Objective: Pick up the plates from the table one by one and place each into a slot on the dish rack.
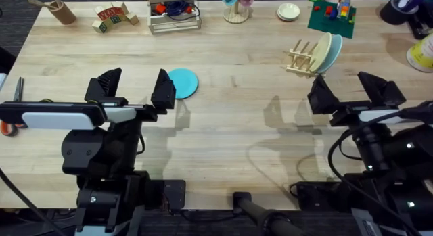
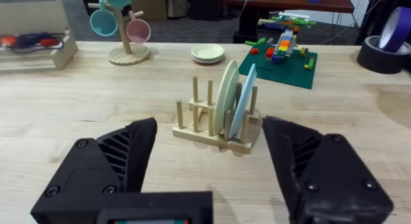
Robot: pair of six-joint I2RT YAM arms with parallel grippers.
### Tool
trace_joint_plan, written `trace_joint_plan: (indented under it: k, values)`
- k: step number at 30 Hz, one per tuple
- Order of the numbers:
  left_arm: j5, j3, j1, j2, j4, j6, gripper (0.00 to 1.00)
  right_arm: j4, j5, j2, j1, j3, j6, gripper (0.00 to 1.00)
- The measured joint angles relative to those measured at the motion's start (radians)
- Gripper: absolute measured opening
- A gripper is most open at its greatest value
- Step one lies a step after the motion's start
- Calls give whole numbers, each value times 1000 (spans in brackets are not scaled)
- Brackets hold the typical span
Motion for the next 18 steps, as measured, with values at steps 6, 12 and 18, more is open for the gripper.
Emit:
trace_joint_plan:
  k: [6, 12, 18]
  values:
    - [0, 0, 0, 0, -4, 2, 992, 0, 0, 0, 0, 0, 0, 993]
    - [0, 0, 0, 0, -6, 2, 993, -3, 0, 0, 0, 0, 0, 993]
    - [0, 0, 0, 0, -5, 2, 992, -4, 0, 0, 0, 0, 0, 994]
